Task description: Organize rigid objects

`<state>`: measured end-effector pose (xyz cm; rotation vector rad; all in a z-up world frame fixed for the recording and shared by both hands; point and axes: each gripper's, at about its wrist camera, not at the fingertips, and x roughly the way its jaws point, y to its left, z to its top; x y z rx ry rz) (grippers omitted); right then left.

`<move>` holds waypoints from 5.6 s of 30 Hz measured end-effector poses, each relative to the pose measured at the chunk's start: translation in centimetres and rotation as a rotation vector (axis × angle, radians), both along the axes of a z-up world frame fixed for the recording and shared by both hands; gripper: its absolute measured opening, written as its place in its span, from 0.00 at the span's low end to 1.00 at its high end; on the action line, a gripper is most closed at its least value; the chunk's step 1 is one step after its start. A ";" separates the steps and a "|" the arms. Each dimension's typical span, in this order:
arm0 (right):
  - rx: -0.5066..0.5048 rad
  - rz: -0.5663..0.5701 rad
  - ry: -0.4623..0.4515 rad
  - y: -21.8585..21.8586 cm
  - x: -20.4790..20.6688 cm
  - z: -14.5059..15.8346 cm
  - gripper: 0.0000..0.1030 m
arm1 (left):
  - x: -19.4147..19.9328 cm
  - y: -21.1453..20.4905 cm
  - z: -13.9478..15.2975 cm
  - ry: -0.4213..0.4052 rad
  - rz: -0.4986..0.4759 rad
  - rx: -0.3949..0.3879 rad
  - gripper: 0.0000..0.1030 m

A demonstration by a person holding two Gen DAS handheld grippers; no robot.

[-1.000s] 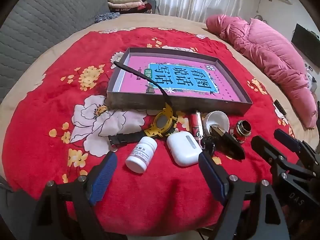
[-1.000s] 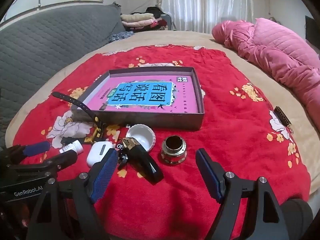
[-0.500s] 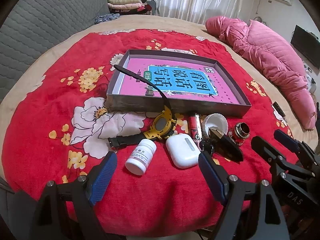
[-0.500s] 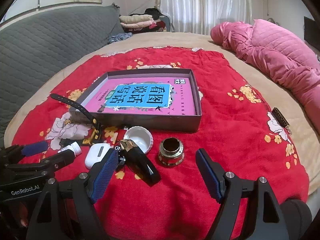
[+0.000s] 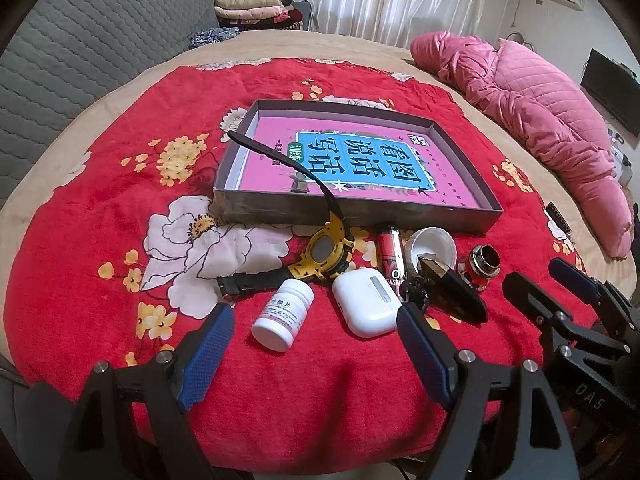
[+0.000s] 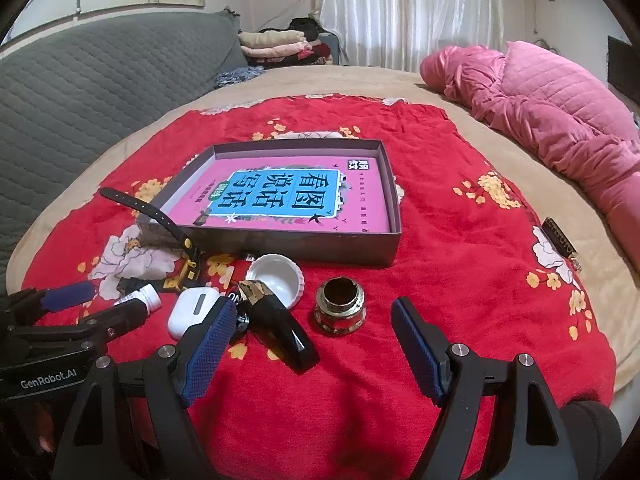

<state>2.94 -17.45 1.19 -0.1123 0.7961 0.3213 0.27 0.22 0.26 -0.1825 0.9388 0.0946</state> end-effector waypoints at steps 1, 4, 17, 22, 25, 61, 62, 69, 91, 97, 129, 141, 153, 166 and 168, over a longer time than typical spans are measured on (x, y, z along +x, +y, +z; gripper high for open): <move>-0.001 0.001 -0.001 0.0 0.0 0.0 0.78 | 0.0 0.0 0.0 0.002 0.000 -0.001 0.80; -0.005 0.002 -0.004 0.2 -0.1 0.0 0.78 | 0.0 0.1 0.1 0.001 0.002 -0.004 0.80; -0.007 -0.004 -0.005 0.1 0.0 0.0 0.78 | 0.2 0.4 -0.1 0.008 0.007 -0.006 0.80; -0.004 -0.016 -0.005 -0.2 0.2 0.0 0.78 | -0.1 1.0 -0.4 0.023 0.015 -0.018 0.80; 0.002 -0.027 -0.003 -0.5 0.3 -0.1 0.78 | -0.2 1.6 -0.6 0.034 0.026 -0.020 0.80; -0.104 -0.072 0.114 -1.6 4.7 -4.6 0.78 | 0.7 3.5 -3.4 0.095 0.005 -0.042 0.75; -0.100 -0.075 0.118 -1.7 4.9 -4.7 0.78 | 0.8 3.5 -3.4 0.096 0.005 -0.039 0.75; -0.090 -0.085 0.119 -2.0 5.3 -4.8 0.78 | 1.1 3.1 -3.7 0.101 -0.017 -0.042 0.66; -0.099 -0.049 0.133 -1.3 6.0 -5.7 0.78 | 2.1 2.0 -4.4 0.083 -0.090 -0.089 0.42; -0.103 -0.034 0.124 -1.1 6.4 -5.9 0.76 | 2.4 1.8 -4.6 0.076 -0.096 -0.086 0.42; -0.047 0.030 0.160 -0.5 6.9 -6.7 0.42 | 2.4 2.8 -4.8 0.050 -0.092 -0.153 0.26; 0.034 -0.021 0.131 -2.3 6.7 -5.0 0.42 | 1.6 3.2 -2.8 -0.013 -0.080 -0.172 0.26; 0.047 0.035 0.006 -1.5 5.4 -2.4 0.42 | 1.4 4.4 -0.7 -0.101 -0.042 -0.158 0.26; 0.054 0.053 -0.040 -1.0 5.7 -1.7 0.42 | 2.4 7.2 -0.5 -0.148 0.038 -0.136 0.26; 0.049 0.057 -0.055 -1.0 5.8 -1.5 0.42 | 2.8 7.7 -0.6 -0.153 0.052 -0.135 0.26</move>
